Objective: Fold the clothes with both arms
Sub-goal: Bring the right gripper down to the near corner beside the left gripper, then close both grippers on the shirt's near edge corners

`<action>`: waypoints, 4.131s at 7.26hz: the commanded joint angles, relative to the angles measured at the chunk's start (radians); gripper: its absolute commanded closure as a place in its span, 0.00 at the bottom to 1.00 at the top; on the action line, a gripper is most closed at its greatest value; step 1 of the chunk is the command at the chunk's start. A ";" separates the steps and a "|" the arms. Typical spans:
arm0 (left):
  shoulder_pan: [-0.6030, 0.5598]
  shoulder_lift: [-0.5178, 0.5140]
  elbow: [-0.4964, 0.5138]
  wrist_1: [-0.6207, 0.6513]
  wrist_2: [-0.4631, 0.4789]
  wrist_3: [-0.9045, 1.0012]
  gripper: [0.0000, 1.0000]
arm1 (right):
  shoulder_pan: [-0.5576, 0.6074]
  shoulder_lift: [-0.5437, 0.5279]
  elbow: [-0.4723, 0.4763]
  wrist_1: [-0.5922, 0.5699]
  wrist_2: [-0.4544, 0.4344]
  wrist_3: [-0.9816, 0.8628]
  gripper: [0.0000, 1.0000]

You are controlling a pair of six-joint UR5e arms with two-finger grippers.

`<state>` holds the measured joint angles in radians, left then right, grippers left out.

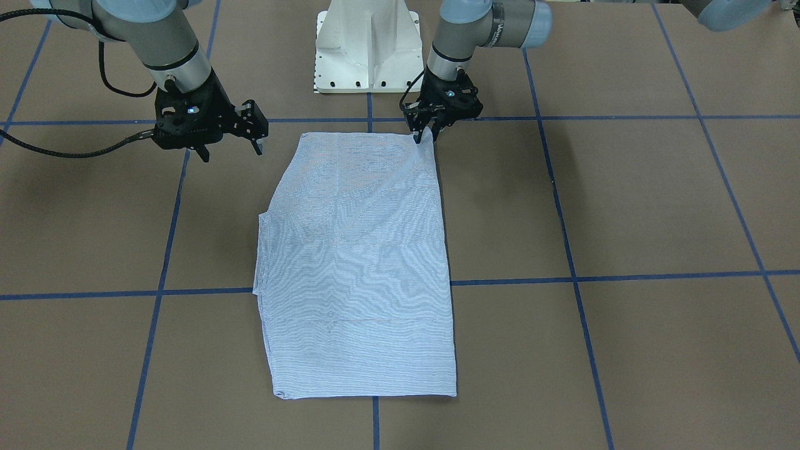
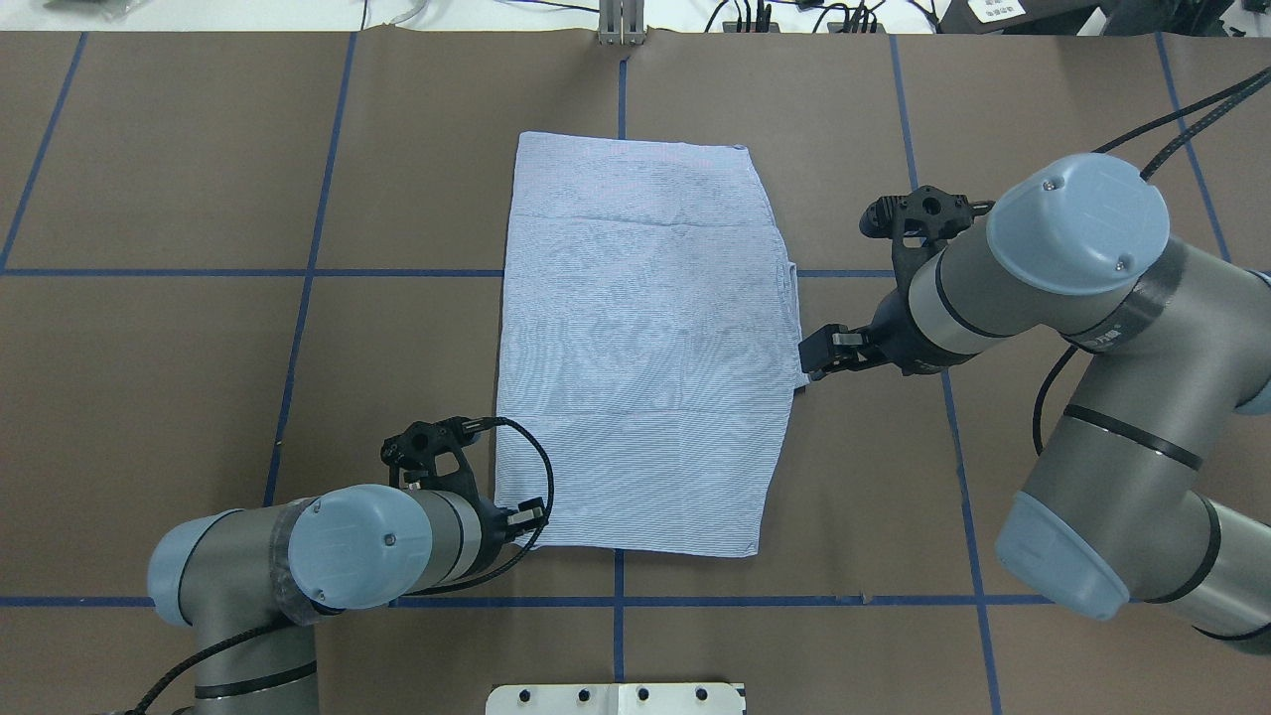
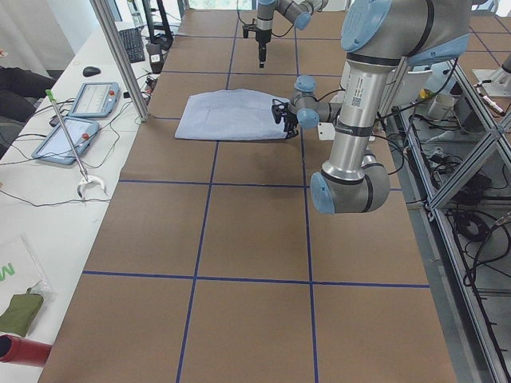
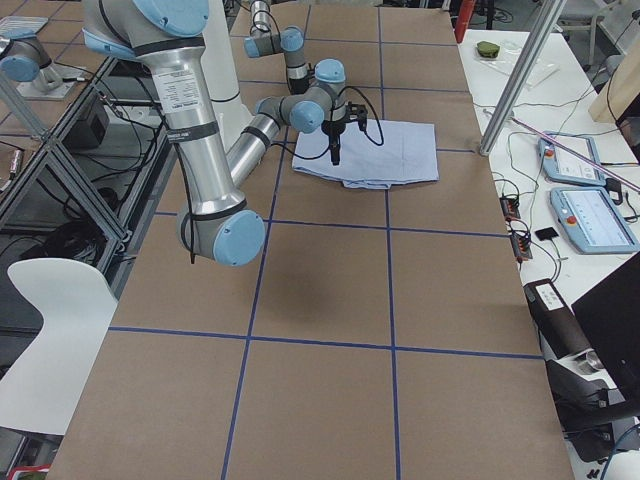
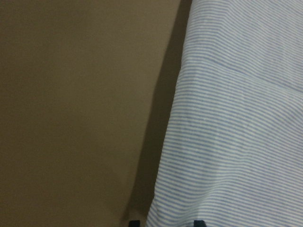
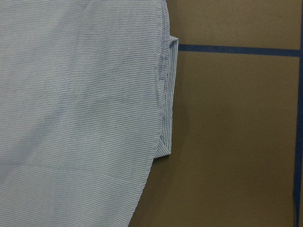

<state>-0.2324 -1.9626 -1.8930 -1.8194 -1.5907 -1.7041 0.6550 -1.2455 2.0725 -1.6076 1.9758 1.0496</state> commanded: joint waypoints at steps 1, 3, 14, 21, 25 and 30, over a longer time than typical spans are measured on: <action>-0.001 -0.002 0.000 0.000 0.000 -0.002 1.00 | -0.001 0.001 0.000 -0.002 0.000 0.001 0.00; -0.002 -0.002 -0.009 0.000 -0.002 0.000 1.00 | -0.021 0.008 0.003 0.000 0.008 0.109 0.00; -0.036 -0.025 -0.027 0.000 -0.008 0.004 1.00 | -0.345 0.116 -0.135 0.000 -0.258 0.770 0.00; -0.038 -0.025 -0.028 0.000 -0.006 0.006 1.00 | -0.393 0.147 -0.221 0.002 -0.255 0.800 0.00; -0.038 -0.025 -0.028 0.000 -0.006 0.006 1.00 | -0.393 0.147 -0.227 0.000 -0.256 0.802 0.00; -0.038 -0.024 -0.026 0.000 -0.006 0.006 1.00 | -0.393 0.147 -0.239 0.002 -0.256 0.802 0.00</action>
<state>-0.2700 -1.9870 -1.9203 -1.8193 -1.5969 -1.6981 0.2623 -1.0979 1.8340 -1.6057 1.7196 1.8515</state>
